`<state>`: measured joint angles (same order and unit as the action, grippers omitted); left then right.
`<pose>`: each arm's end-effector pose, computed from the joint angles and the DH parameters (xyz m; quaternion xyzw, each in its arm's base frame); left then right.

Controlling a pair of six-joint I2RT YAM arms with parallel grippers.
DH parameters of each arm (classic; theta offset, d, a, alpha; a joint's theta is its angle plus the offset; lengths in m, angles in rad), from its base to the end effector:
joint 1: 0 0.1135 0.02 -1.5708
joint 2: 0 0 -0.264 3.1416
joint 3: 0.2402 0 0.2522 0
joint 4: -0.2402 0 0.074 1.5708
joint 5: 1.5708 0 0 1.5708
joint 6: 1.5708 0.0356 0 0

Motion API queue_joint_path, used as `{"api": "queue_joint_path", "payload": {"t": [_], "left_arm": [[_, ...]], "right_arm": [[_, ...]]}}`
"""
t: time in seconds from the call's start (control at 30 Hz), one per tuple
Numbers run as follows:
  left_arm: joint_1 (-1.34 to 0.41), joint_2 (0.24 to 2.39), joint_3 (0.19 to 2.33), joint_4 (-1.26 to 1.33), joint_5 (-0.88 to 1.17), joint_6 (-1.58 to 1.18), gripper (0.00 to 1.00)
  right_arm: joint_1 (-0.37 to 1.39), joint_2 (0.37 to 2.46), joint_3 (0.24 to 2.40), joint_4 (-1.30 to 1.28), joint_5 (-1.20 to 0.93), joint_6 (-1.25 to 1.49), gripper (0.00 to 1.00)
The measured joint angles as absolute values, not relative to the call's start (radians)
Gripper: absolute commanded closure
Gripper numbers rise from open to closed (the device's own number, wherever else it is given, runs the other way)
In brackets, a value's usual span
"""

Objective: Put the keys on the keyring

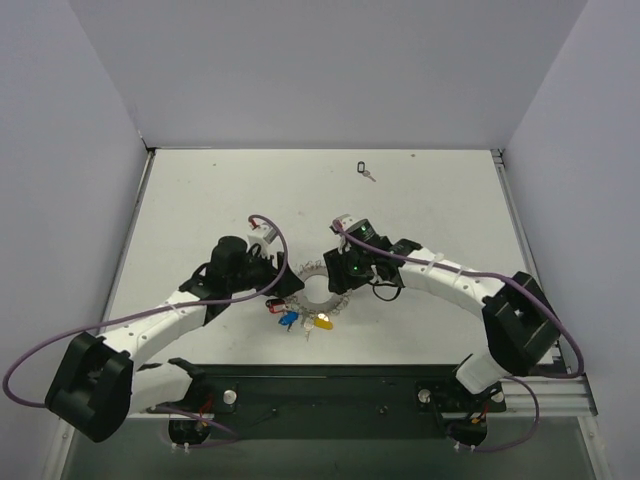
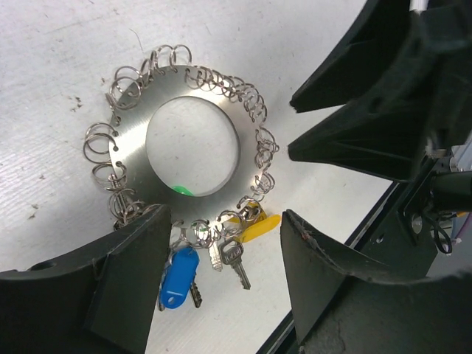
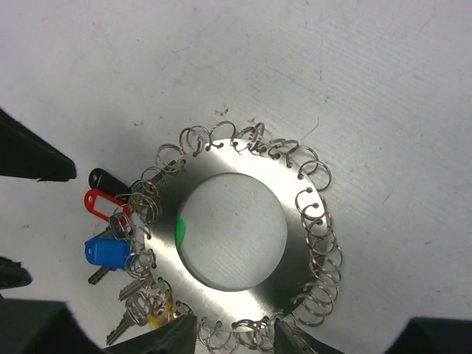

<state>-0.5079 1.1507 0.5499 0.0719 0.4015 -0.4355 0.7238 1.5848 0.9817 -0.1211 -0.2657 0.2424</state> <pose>0.2034 -0.1291 0.2117 0.1299 0.8458 -0.3757 0.3559 0.2490 0.2326 0.2162 -0.2683 0.8647 0.2961 0.3045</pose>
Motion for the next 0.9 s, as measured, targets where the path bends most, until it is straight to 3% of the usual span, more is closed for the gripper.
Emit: {"api": "queue_joint_path", "payload": {"t": [0.17, 0.53, 0.9], "left_arm": [[-0.543, 1.203, 0.550, 0.090, 0.405, -0.440, 0.29], [-0.605, 1.389, 0.611, 0.100, 0.374, -0.442, 0.33], [-0.614, 1.494, 0.630, 0.112, 0.371, -0.441, 0.35]], "right_arm": [[0.733, 1.479, 0.901, -0.117, -0.226, 0.235, 0.47], [0.733, 1.498, 0.854, -0.129, -0.198, 0.276, 0.48], [0.678, 1.581, 0.850, -0.079, -0.253, 0.300, 0.61]]}}
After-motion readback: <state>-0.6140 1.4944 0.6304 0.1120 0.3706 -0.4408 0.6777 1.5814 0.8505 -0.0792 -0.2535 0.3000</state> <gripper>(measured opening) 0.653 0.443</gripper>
